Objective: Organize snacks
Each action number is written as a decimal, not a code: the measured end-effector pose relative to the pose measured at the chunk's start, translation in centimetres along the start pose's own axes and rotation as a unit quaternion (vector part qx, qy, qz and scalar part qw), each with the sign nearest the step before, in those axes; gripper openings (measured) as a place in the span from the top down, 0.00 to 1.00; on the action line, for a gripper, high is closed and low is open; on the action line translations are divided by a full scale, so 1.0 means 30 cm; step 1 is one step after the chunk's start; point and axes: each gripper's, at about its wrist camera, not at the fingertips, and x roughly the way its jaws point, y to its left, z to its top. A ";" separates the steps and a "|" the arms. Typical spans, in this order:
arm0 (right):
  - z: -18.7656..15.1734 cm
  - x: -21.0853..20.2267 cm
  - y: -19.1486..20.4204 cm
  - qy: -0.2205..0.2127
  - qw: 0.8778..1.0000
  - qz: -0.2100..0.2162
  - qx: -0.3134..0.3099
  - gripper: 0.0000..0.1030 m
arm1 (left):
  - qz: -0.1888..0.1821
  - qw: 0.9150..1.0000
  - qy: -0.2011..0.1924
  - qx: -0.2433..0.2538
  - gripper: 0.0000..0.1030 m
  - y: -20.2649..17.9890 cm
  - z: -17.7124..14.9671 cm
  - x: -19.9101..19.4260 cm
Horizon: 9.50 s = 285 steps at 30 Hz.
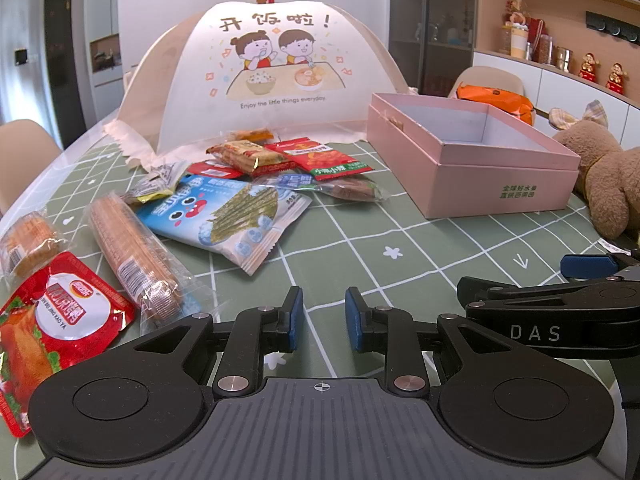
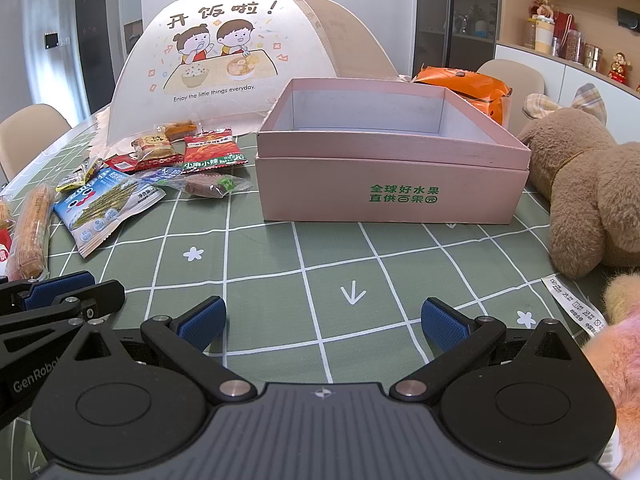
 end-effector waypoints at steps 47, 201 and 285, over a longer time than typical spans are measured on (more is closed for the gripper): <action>0.000 0.000 0.001 0.000 1.000 0.000 0.000 0.00 | 0.001 1.000 0.000 0.001 0.73 0.009 -0.002 0.002; 0.399 -0.429 -0.454 0.024 0.998 0.033 0.040 0.73 | -0.253 0.949 0.052 -0.182 0.59 -0.049 0.678 0.225; 0.709 0.706 0.642 0.101 0.984 0.091 -0.114 0.39 | -0.045 0.947 0.105 -0.302 0.57 0.617 0.007 -0.362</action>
